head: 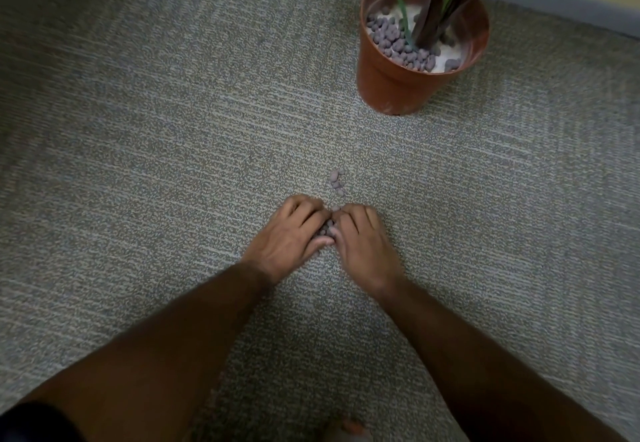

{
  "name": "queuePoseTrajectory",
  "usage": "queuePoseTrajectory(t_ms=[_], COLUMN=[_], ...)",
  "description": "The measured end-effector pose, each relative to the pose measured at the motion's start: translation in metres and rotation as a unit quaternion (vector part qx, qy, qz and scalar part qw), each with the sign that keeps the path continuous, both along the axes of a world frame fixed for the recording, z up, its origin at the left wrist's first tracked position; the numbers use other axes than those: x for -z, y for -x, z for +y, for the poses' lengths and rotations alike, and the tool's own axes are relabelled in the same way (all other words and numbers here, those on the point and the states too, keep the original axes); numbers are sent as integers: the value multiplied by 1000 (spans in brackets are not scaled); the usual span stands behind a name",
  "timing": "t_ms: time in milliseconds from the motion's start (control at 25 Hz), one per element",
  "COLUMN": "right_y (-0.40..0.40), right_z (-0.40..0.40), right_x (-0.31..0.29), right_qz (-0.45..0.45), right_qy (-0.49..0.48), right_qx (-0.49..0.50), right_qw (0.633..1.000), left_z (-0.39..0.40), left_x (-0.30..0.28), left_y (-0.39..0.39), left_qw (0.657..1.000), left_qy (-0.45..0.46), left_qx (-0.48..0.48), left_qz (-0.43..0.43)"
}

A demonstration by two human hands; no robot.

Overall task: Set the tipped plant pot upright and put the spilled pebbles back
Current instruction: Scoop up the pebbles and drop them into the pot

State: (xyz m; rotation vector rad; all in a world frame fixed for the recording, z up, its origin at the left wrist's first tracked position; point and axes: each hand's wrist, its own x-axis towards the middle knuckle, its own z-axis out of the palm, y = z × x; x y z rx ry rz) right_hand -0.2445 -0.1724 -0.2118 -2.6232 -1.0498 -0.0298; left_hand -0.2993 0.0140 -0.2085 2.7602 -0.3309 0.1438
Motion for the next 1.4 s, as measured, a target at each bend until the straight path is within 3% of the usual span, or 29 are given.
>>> queuePoseTrajectory(t_ms=[400, 640, 920, 1080, 1160, 1240, 1320, 1400], right_y=[-22, -31, -43, -48, -49, -51, -54, -55], right_z=[19, 23, 30, 27, 29, 31, 29, 27], right_x=[0, -5, -19, -33, -44, -56, -66, -77], right_qz=[-47, -62, 59, 132, 212, 335, 481, 565], right_qy=[-9, -32, -102, -160, -234, -339, -475, -602], right_qx=[21, 46, 107, 164, 232, 316, 374, 377], right_qw=[999, 997, 987, 964, 920, 820, 635, 420], left_z=[-3, 0, 3, 4, -1, -10, -22, -38], left_x=[0, -3, -16, -32, -44, -59, -76, -89], left_y=[0, -18, -36, -49, -52, -55, -62, -70], left_qw=[997, 997, 992, 971, 946, 894, 787, 643], left_qy=[-2, -14, 56, 149, 217, 334, 492, 629], left_qx=[-76, -72, -110, -162, -216, -271, -343, -406], left_qz=[8, 3, 41, 89, 110, 126, 145, 159])
